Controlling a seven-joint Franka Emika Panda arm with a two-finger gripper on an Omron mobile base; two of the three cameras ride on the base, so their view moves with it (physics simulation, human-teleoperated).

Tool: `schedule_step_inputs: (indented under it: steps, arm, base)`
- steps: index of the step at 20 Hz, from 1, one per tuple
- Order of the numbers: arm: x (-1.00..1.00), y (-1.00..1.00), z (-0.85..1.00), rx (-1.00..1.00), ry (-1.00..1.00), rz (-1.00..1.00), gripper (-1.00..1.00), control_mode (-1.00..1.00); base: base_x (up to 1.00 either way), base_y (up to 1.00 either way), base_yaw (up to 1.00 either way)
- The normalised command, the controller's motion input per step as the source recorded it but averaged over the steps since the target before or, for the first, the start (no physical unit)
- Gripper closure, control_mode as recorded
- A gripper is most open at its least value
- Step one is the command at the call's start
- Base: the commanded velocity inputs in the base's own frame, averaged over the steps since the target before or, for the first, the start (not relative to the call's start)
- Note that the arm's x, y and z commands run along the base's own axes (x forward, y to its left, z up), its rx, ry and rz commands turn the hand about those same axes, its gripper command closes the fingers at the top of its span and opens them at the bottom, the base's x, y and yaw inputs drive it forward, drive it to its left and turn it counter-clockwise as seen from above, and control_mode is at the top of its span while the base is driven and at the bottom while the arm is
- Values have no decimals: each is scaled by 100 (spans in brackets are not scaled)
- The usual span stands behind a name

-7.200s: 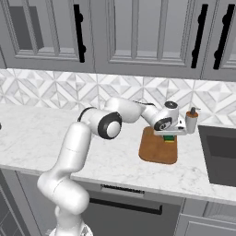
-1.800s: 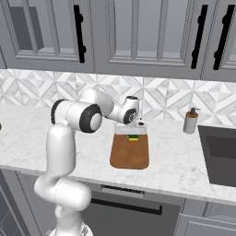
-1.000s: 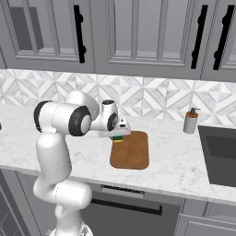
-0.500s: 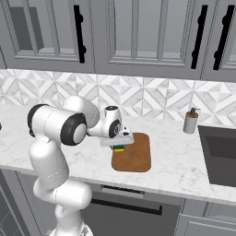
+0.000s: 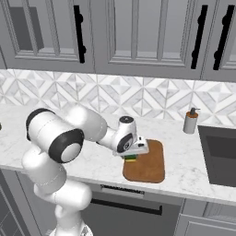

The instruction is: Pick up the sponge from the counter and clean the cutting board by briefly scrubbing or pressing down on the cutting board. Once finished, release the sponge.

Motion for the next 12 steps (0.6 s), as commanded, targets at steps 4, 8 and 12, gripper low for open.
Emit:
schedule_step_inputs:
  steps: [4, 8, 12]
  arm:
    - [-26, -84, 4, 14, -11, 0, 100, -100]
    - [4, -40, 64, 17, -15, 0, 100, -100]
    - [12, -62, 55, 15, -2, -2, 100, -100]
  base:
    - [0, 0, 0]
    - [0, 0, 0]
    - [0, 0, 0]
